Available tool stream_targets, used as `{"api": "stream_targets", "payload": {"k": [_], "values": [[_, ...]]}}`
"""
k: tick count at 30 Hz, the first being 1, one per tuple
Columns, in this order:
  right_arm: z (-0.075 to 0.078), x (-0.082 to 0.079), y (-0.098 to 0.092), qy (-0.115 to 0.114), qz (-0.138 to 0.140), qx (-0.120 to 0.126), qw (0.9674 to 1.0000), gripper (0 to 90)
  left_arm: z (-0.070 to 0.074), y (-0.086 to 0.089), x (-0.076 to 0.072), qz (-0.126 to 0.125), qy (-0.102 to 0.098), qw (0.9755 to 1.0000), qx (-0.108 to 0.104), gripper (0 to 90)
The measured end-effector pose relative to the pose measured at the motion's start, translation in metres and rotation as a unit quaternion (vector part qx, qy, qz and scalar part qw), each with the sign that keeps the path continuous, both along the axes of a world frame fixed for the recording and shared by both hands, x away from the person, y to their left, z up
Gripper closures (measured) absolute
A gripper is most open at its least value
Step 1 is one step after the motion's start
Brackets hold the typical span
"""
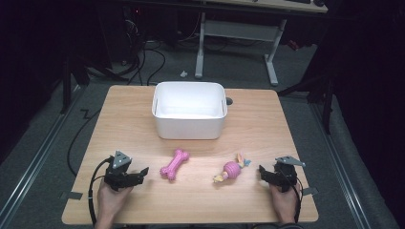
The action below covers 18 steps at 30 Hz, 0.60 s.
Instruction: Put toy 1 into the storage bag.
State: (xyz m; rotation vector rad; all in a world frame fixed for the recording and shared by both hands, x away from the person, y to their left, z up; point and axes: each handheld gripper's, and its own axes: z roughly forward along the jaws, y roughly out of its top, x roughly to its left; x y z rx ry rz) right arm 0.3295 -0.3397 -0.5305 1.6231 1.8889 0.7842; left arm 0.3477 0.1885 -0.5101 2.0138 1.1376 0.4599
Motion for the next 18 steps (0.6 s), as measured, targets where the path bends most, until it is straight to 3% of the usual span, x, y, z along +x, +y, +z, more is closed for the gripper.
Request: {"api": "stream_targets", "payload": {"k": [13, 18], "values": [[0.0, 0.0, 0.0, 0.0, 0.001, 0.0, 1.0, 24.1, 0.014, -0.011, -0.001, -0.02, -0.003, 0.9998, -0.005, 26.1], [0.0, 0.0, 0.0, 0.002, 0.002, 0.0, 1.0, 24.2, 0.02, -0.023, -0.001, -0.042, -0.002, 0.9991, -0.006, 23.1]]}}
